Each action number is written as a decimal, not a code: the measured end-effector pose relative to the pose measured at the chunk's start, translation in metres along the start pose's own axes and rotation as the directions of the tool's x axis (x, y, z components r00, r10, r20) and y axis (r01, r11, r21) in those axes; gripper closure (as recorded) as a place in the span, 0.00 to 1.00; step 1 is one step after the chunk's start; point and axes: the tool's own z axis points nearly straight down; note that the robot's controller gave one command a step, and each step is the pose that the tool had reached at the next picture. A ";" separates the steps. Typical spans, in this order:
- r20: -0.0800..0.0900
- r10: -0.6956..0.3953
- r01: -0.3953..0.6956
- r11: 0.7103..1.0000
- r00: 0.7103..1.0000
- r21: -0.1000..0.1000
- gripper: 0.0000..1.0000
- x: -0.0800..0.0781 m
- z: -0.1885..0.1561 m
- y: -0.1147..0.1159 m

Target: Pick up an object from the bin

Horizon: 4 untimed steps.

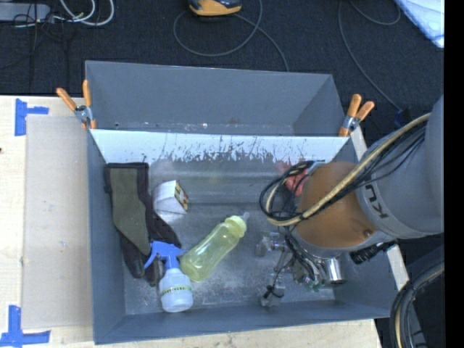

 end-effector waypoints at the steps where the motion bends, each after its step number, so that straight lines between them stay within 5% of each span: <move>1: -0.003 -0.045 0.045 0.999 0.999 0.000 0.00 -0.061 0.001 0.003; 2: 0.002 -0.038 0.038 0.999 0.999 0.000 0.00 -0.075 0.001 0.023; 3: -0.002 -0.200 0.200 0.980 0.980 -0.001 0.00 -0.086 0.000 0.033; 4: 0.002 -0.073 0.073 0.997 0.997 0.001 0.00 -0.113 0.001 0.063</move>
Offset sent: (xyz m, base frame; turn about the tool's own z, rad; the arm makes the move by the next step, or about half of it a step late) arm 0.0656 0.0410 -0.0022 -0.2049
